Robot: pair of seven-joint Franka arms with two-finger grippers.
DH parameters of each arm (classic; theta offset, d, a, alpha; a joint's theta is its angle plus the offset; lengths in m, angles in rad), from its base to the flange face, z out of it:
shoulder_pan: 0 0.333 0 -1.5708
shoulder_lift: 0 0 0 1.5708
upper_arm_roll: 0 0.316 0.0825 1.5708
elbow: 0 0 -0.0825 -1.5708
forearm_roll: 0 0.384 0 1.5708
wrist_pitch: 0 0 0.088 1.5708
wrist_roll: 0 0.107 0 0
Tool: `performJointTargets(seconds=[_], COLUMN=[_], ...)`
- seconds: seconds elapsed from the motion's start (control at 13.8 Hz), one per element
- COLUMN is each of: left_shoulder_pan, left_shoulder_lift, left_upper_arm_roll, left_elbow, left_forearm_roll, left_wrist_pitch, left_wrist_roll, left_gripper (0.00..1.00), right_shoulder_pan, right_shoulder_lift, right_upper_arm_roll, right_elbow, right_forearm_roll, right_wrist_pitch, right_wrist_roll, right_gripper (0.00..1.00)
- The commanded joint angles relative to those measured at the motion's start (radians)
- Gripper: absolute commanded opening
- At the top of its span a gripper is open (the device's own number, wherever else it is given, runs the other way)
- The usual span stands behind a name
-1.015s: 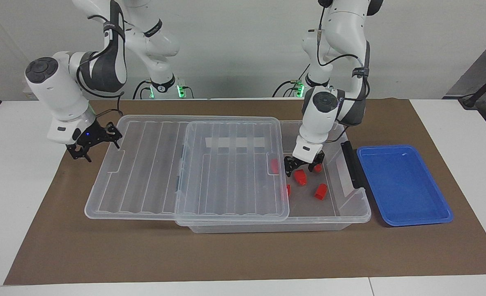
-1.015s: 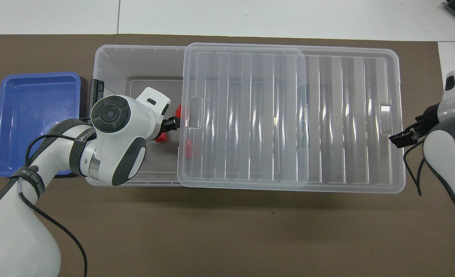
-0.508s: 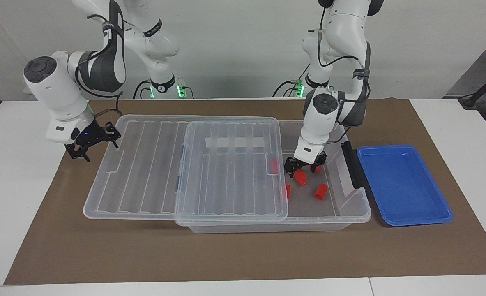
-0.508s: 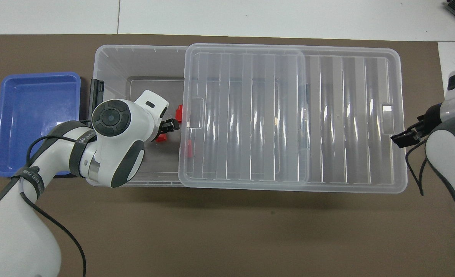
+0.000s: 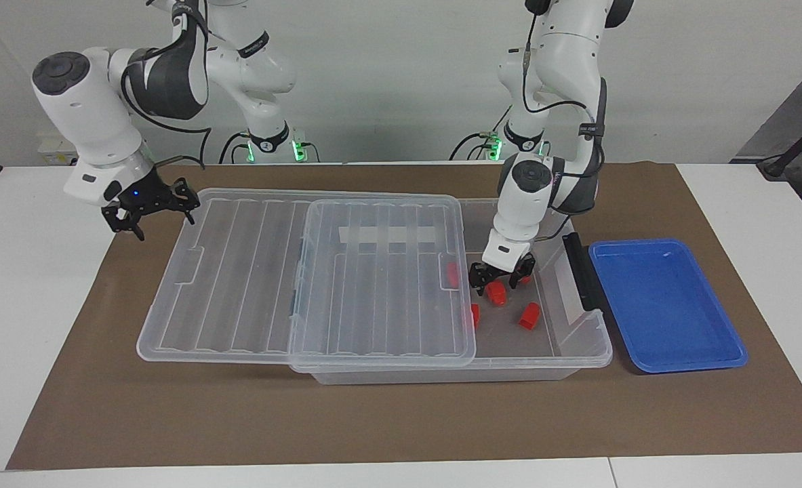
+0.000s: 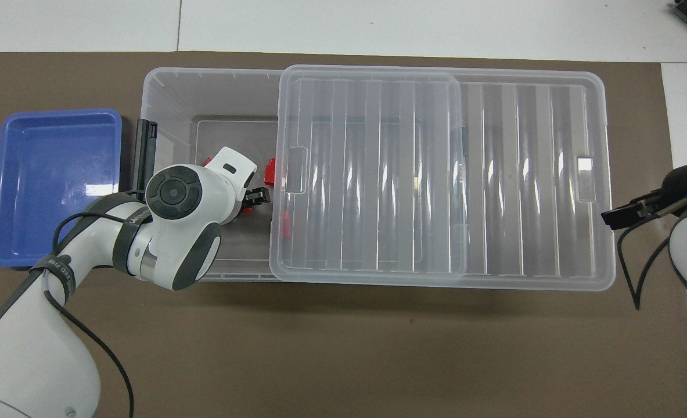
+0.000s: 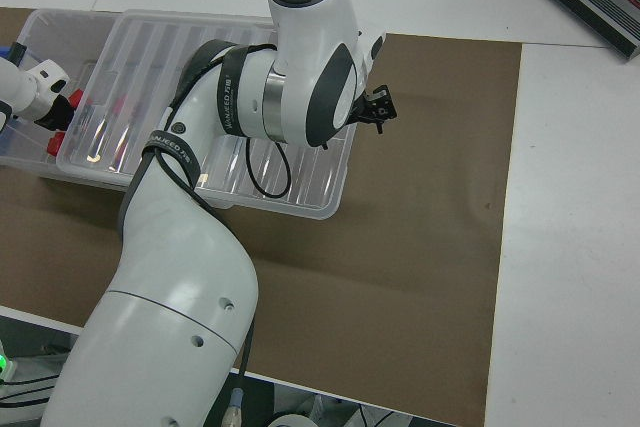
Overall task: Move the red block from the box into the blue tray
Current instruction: 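Lower the left gripper into the box and grasp a red block, then lift the red block with the left gripper toward the blue tray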
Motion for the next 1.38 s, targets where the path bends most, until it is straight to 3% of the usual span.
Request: performJointTargets(seconds=[0.0,0.15,0.22,0.36,0.8,1.02,1.31], left_shoulder_pan=[-0.004,-0.004,-0.004,-0.005,0.033,0.079,0.166], left_shoulder_lift=[-0.004,-0.003,-0.004,-0.004,-0.024,-0.029,-0.058], left_upper_arm_roll=[0.008,0.008,0.008,0.01,0.011,0.008,0.008], left_elbow=[-0.013,-0.01,-0.006,0.026,0.335,0.449,0.517], left_forearm_roll=[0.022,0.022,0.022,0.021,-0.01,-0.024,-0.027], left_wrist_pitch=[0.019,0.014,0.013,-0.039,-0.424,-0.571,-0.72], left_wrist_roll=[-0.011,-0.011,-0.011,-0.012,-0.006,0.011,0.206], left_gripper=[0.3,0.06,0.0,0.0,0.0,0.0,0.0], right_shoulder_pan=[0.03,0.073,0.087,0.116,0.187,0.188,0.185], right_shoulder_lift=[-0.058,-0.066,-0.058,-0.028,0.072,0.088,0.082], right_upper_arm_roll=[0.008,0.01,0.01,0.011,0.013,0.015,0.013], right_elbow=[-0.012,0.011,0.039,0.115,0.351,0.375,0.375], right_forearm_roll=[0.009,0.009,0.009,0.007,-0.013,-0.011,-0.011], right_wrist_pitch=[-0.041,-0.043,-0.047,-0.085,-0.22,-0.221,-0.231], right_wrist_roll=[0.228,0.393,0.456,0.542,0.682,0.69,0.688], right_gripper=[1.0,1.0,1.0,1.0,1.0,1.0,1.0])
